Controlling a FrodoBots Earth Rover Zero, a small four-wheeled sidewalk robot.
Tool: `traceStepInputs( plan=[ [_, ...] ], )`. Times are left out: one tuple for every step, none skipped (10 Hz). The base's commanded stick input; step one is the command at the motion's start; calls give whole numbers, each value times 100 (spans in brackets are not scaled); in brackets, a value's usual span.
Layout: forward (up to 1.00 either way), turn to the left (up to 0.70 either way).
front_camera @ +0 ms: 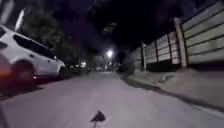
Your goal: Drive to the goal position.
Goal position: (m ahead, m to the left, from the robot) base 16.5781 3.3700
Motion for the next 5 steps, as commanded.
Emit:
traceStepInputs(
  plan=[
    [70, 0],
    [70, 0],
    [70, 0],
    [70, 0],
    [70, 0]
  ],
)
